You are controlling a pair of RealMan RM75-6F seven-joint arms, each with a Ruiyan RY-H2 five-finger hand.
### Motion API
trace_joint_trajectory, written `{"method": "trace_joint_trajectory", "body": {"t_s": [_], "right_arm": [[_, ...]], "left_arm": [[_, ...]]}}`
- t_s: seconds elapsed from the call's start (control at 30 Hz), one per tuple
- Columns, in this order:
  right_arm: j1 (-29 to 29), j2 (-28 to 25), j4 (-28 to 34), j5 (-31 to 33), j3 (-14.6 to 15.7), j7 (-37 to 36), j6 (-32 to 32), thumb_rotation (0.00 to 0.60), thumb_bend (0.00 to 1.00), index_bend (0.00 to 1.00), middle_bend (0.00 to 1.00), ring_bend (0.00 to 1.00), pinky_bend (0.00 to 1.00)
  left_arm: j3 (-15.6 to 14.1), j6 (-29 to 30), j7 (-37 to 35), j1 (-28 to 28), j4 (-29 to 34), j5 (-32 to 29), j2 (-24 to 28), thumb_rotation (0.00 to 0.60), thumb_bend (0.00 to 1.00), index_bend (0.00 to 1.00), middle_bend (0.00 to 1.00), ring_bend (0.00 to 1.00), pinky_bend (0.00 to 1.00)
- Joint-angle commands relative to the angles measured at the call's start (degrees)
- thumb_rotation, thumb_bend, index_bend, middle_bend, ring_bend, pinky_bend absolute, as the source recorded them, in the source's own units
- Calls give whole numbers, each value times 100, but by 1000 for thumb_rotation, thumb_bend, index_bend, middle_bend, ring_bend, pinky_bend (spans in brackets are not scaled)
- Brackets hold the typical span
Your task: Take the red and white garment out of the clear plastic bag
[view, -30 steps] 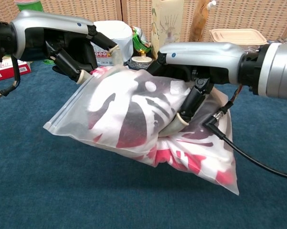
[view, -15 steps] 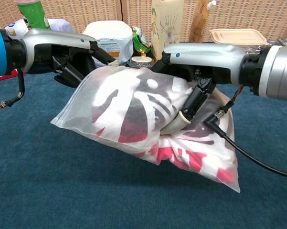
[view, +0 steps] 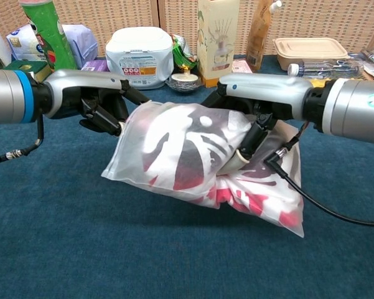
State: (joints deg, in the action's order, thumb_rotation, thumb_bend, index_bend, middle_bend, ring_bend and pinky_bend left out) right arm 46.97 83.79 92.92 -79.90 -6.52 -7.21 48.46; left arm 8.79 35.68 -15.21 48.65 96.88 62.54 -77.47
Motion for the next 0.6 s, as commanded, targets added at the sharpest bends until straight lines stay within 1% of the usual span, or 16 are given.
{"method": "trace_joint_trajectory", "body": {"t_s": [0.03,0.13,0.17,0.23,0.3,0.4,0.43,0.47,0.53,0.6], "right_arm": [[20,228,-415,46,54,-48,-102,579,226,792,823,990,923],[55,314,-596,126,49,-30,-209,576,225,744,795,959,889],[70,335,-651,165,47,3,-251,575,226,713,774,938,872],[94,372,-743,244,44,65,-331,576,226,650,723,884,831],[145,406,-881,472,47,225,-538,576,225,568,658,811,772],[184,418,-905,801,16,431,-714,576,205,401,490,616,610],[186,412,-893,886,0,483,-731,576,198,364,452,572,566],[190,403,-887,962,-7,572,-735,577,187,305,399,514,503],[174,370,-802,1122,-45,693,-700,577,169,219,320,436,419],[167,319,-723,1246,-82,831,-648,576,148,137,252,372,357]], "left_arm": [[-98,26,75,9,-473,-112,-437,600,505,760,1000,1000,944],[-116,29,144,28,-734,-195,-658,600,504,760,1000,1000,944],[-117,32,166,34,-811,-222,-723,600,504,760,1000,1000,944],[-122,22,217,54,-953,-272,-834,600,505,760,1000,1000,944],[-126,3,319,99,-1225,-388,-1046,600,505,760,1000,1000,944],[-90,-26,418,160,-1473,-539,-1260,600,504,760,1000,1000,944],[-75,-30,442,175,-1526,-578,-1309,600,504,760,1000,1000,944],[-62,-33,470,189,-1568,-610,-1347,600,503,760,1000,1000,944],[-49,-33,549,214,-1629,-662,-1400,600,503,760,1000,1000,944],[-29,-27,608,227,-1650,-716,-1425,600,502,760,1000,1000,944]]}}
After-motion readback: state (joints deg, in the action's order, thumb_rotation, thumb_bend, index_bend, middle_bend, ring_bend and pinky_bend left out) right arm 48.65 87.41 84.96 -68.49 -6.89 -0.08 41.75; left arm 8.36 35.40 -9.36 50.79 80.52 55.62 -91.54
